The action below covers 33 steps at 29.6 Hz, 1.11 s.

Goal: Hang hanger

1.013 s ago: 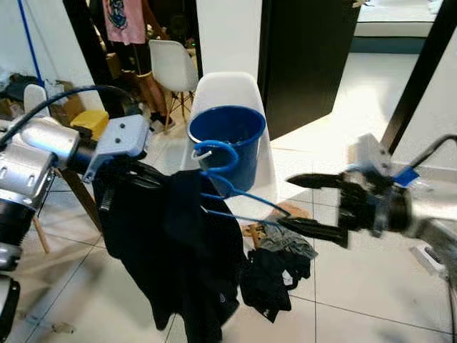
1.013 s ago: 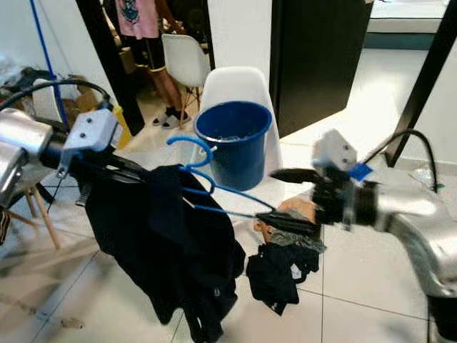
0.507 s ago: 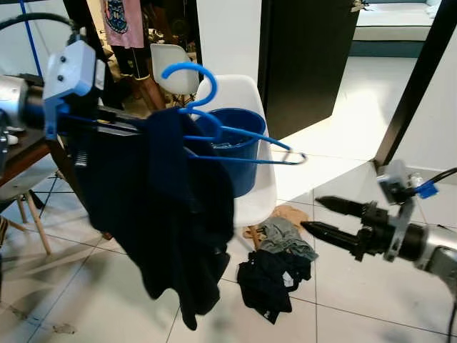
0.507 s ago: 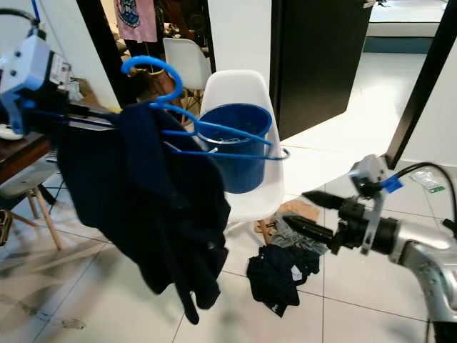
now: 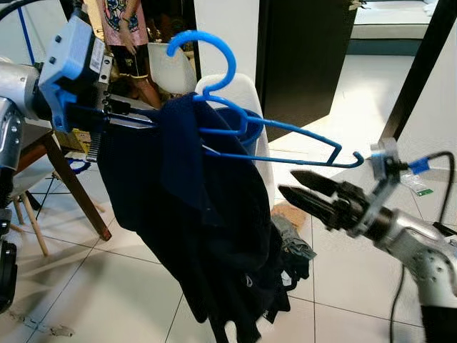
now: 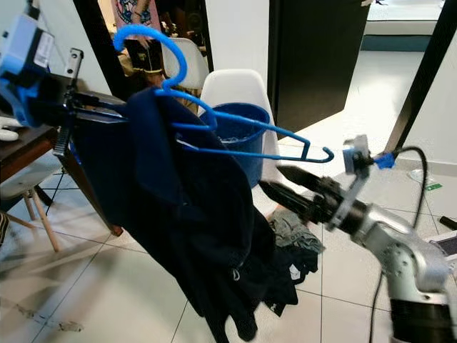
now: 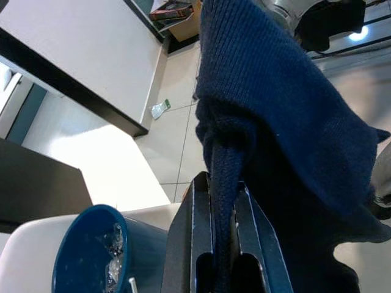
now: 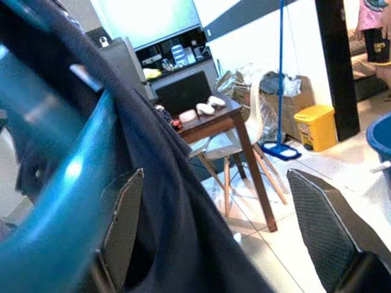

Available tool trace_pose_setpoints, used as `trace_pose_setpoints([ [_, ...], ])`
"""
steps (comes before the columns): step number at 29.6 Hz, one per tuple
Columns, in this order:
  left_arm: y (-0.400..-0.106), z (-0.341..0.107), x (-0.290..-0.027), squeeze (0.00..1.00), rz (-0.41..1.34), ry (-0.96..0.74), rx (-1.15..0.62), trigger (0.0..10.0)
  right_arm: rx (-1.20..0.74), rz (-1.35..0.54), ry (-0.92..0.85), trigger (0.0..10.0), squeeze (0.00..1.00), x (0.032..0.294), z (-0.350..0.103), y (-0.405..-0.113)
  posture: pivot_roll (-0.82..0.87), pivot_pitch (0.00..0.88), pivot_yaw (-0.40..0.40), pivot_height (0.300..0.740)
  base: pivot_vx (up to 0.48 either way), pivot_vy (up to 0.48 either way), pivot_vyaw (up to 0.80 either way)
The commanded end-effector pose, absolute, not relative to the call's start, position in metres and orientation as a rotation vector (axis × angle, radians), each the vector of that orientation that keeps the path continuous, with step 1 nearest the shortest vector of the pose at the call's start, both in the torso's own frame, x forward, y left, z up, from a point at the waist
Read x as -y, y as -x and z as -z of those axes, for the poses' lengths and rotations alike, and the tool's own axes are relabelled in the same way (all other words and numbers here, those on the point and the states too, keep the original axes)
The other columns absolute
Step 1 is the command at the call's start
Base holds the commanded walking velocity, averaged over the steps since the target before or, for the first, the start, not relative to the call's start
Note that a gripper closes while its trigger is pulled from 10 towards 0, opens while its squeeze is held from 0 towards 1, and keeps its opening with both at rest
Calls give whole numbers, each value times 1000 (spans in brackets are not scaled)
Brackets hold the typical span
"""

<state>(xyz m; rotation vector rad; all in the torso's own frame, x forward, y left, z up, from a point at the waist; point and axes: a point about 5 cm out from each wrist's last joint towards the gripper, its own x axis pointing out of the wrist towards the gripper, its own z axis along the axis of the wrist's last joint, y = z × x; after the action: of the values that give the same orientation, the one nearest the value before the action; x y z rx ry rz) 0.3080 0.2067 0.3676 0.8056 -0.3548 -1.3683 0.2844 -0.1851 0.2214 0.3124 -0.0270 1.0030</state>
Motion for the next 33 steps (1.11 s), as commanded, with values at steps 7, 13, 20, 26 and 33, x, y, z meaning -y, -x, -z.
trace_pose_setpoints([
  [7, -303, -374, -194, 0, 1414, -786, 440, 0, -97, -1013, -195, 10000, 0, 164, -217, -287, -62, 0, 75, 740, 0, 0, 0],
  [13, -305, -374, -185, 0, 1427, -755, 478, 0, -193, -979, -67, 10000, 0, 159, -212, -289, -67, 0, 75, 740, 0, 0, 0],
  [20, -305, -377, -184, 0, 1426, -746, 497, 0, -246, -957, -16, 10000, 0, 162, -210, -290, -67, 0, 75, 740, 0, 0, 0],
  [26, -304, -381, -185, 0, 1422, -738, 515, 0, -305, -958, 7, 10000, 0, 159, -205, -287, -67, 0, 74, 740, 0, 0, 0],
  [33, -304, -383, -184, 0, 1418, -734, 521, 0, -332, -1012, -23, 10000, 0, 150, -206, -282, -67, 0, 76, 740, 0, 0, 0],
])
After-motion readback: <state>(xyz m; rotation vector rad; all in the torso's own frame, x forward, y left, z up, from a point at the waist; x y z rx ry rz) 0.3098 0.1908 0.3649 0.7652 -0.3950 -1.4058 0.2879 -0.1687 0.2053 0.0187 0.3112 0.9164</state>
